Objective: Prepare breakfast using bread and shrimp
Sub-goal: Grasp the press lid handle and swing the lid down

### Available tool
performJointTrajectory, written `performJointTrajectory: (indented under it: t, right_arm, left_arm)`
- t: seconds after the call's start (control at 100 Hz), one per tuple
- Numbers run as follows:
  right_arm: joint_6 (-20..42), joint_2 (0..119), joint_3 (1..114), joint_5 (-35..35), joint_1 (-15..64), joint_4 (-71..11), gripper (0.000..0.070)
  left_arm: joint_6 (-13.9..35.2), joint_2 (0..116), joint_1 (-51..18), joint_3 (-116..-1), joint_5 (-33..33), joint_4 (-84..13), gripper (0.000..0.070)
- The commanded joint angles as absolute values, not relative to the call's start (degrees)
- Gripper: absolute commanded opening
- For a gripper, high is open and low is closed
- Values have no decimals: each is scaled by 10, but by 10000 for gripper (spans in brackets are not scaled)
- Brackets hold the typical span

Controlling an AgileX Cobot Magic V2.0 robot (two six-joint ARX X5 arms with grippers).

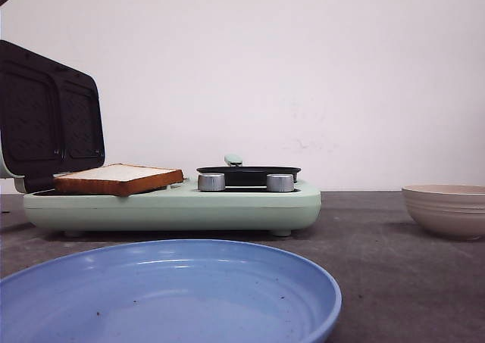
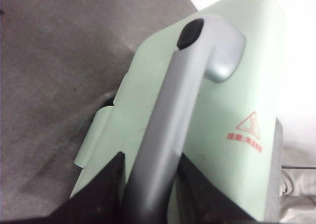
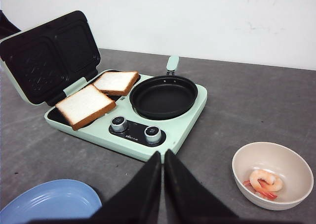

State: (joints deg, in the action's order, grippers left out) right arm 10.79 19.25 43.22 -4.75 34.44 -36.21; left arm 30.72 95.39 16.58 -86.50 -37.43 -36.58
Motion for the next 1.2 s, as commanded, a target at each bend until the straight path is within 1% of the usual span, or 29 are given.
performJointTrajectory:
  t: [0.0, 0.24, 0.35, 0.48, 0.64, 0.71, 0.86, 1.08, 1.19]
  right_arm:
    - [114, 193, 434, -50, 347, -357, 3]
    - [116, 193, 434, -50, 347, -357, 3]
    - [116, 193, 434, -50, 347, -357, 3]
    - [116, 193, 434, -51, 347, -357, 3]
    - [116, 193, 434, -65, 347, -341, 3]
    - [116, 193, 434, -65, 347, -330, 3]
    - [118, 193, 434, -65, 347, -324, 3]
    - [133, 193, 434, -65, 347, -322, 3]
    - [133, 193, 434, -65, 347, -322, 3]
  left_arm:
    - [279, 965, 153, -876, -378, -363, 10]
    - [278, 965, 114, -876, -377, -341, 10]
    - [272, 965, 92, -876, -360, -332, 10]
    - [247, 965, 60, -876, -319, -331, 10]
    - [213, 967, 15, -876, -242, -316, 10]
    - [211, 971, -5, -876, -213, -302, 10]
    - [210, 985, -51, -876, -179, -280, 10]
    - [184, 1017, -114, -876, -103, -283, 10]
    - [184, 1037, -133, -876, -86, -289, 10]
